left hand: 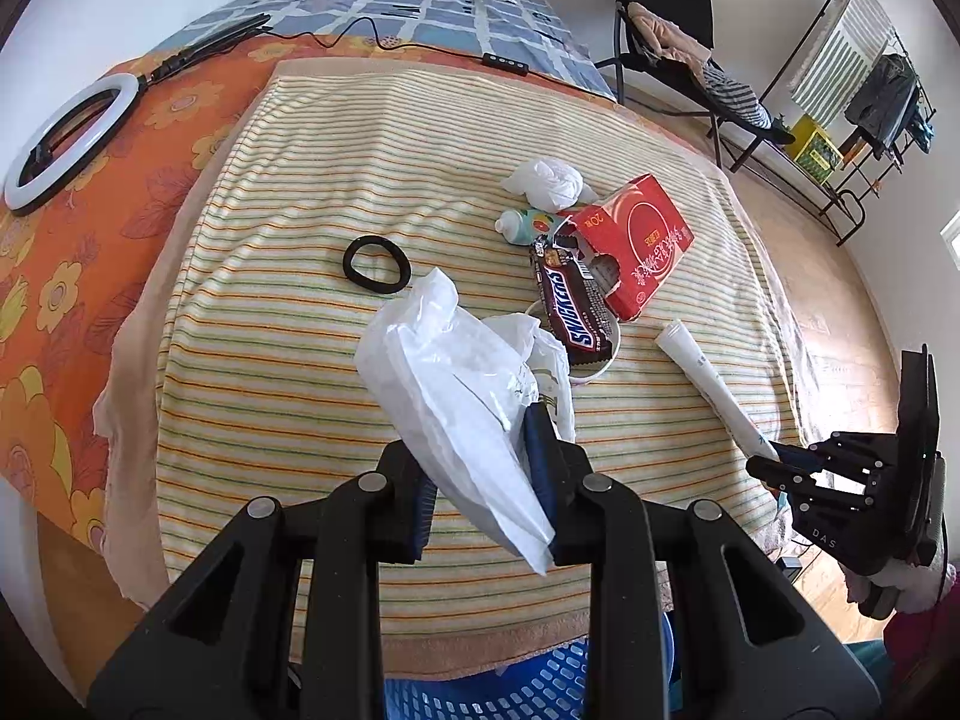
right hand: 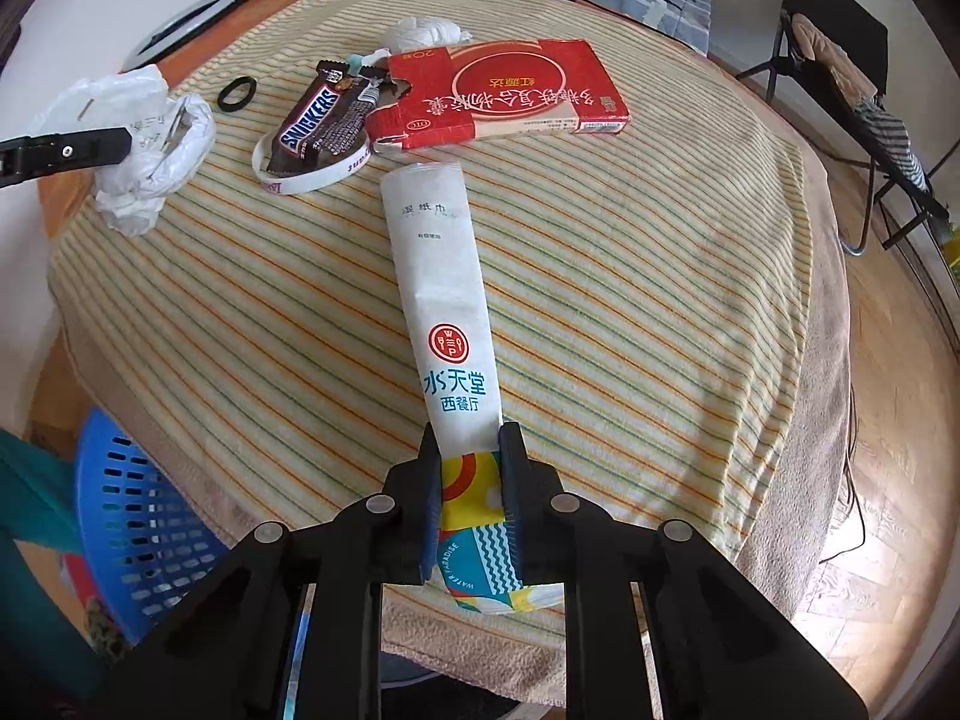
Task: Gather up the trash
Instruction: 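Grasp the white drink pouch with the right tool while the left tool holds the bag, then lower the bag and pouch into the blue basket and open both tools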
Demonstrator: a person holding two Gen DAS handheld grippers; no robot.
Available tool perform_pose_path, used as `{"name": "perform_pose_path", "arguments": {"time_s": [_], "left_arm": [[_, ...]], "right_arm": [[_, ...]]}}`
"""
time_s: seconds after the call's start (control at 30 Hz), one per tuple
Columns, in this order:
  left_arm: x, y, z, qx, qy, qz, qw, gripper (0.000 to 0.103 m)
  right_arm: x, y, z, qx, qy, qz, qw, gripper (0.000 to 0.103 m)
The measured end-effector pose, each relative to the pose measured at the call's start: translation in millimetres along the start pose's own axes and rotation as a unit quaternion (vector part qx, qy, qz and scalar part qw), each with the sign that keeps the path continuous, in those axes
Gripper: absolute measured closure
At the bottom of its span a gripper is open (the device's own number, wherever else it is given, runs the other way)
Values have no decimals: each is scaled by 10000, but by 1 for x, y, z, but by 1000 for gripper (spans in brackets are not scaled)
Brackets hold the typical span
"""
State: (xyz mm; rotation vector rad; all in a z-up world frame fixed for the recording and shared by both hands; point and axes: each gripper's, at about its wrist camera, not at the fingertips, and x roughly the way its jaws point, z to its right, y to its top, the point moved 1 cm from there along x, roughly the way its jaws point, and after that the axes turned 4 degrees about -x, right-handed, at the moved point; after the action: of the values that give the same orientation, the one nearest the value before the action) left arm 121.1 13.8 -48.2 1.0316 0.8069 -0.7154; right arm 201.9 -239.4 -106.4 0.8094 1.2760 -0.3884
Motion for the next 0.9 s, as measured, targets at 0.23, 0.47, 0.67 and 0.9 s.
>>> {"name": "perform_pose_path", "arguments": {"time_s": [0.23,0.47,0.67,0.9], "left_arm": [[-16,-11,3,172,-15,133,9998,77],[-34,-29,15,535,28,280,9982,77],[-50,-54,25,783,-61,242,9966,77],[-63,-91,33,1130,-17,168,9935,77]], "right_arm": [[-25,-14,-8,201,116,362,9991,94],[-48,-14,-29,208,226,728,9969,94],[-68,-23,-51,175,465,951,9942,94],[-87,-47,-81,83,725,1056,9917,94]]}}
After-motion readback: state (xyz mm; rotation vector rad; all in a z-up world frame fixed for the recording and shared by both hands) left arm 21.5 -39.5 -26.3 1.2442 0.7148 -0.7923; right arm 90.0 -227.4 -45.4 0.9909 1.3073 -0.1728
